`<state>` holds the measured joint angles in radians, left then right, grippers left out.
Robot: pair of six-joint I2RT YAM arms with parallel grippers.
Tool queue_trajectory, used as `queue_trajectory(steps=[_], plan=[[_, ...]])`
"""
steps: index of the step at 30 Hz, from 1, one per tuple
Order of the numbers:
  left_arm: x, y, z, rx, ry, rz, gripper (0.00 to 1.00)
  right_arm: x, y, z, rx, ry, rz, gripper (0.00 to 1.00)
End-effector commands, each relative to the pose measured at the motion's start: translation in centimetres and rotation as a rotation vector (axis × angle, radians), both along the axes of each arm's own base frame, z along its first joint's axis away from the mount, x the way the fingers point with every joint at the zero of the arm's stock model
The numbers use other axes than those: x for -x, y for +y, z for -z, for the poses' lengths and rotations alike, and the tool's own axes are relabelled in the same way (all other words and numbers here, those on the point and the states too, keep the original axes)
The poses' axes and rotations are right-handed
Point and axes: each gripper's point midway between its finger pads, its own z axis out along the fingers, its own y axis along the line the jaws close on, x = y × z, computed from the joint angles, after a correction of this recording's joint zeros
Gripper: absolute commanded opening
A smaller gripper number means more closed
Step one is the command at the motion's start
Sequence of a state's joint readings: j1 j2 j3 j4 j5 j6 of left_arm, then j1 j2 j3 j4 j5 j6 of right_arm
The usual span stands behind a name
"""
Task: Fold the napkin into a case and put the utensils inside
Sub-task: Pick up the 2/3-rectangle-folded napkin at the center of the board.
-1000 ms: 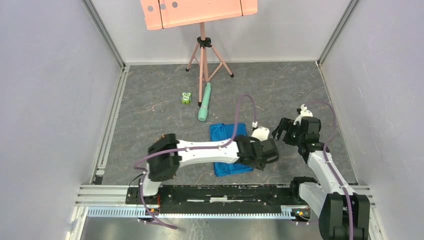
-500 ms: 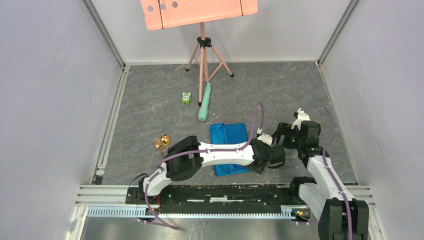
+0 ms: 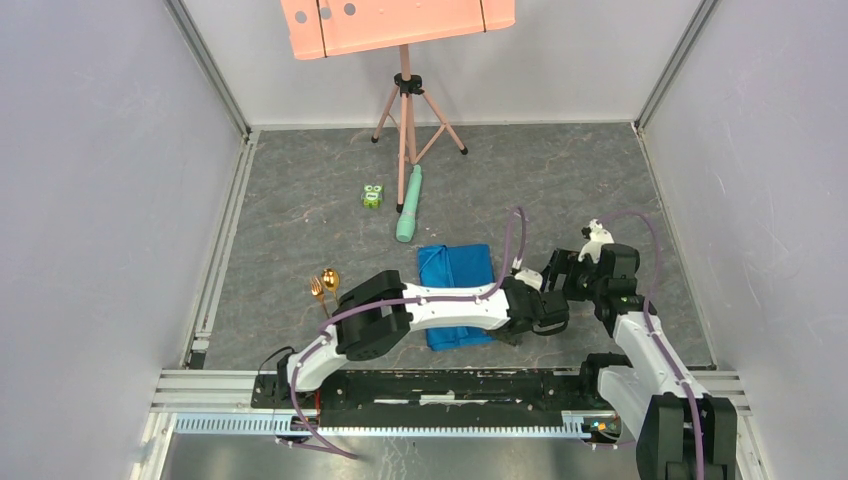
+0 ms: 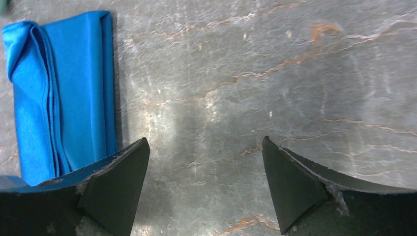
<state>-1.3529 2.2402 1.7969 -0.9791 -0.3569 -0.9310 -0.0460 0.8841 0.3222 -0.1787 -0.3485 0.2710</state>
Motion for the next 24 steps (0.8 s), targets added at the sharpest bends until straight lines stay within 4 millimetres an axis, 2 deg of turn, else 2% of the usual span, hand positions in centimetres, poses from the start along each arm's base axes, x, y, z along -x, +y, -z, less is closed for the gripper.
queue_trajectory(steps=[1,3,10,16,20,24], plan=[[-0.8,0.9,-0.1,0.027,-0.017,-0.025,0.27,0.1,2.1,-0.5,-0.083,-0.04,-0.111,0.92],[-0.9,0.9,-0.9,0.07,-0.028,-0.013,0.19,0.4,2.9,-0.5,-0.116,-0.044,-0.148,0.94],[0.1,0.7,-3.4,0.199,0.002,0.028,0.03,1.4,5.9,-0.5,-0.315,0.01,-0.238,0.96],[0.3,1.7,-4.1,0.211,0.0,0.025,0.02,2.4,8.4,-0.9,-0.466,0.057,-0.283,0.97],[0.5,2.2,-4.4,0.219,0.003,0.025,0.02,3.3,10.8,-1.3,-0.529,0.073,-0.328,0.98],[0.6,2.4,-4.7,0.227,0.001,0.023,0.02,3.9,12.3,-0.8,-0.56,0.107,-0.318,0.98]])
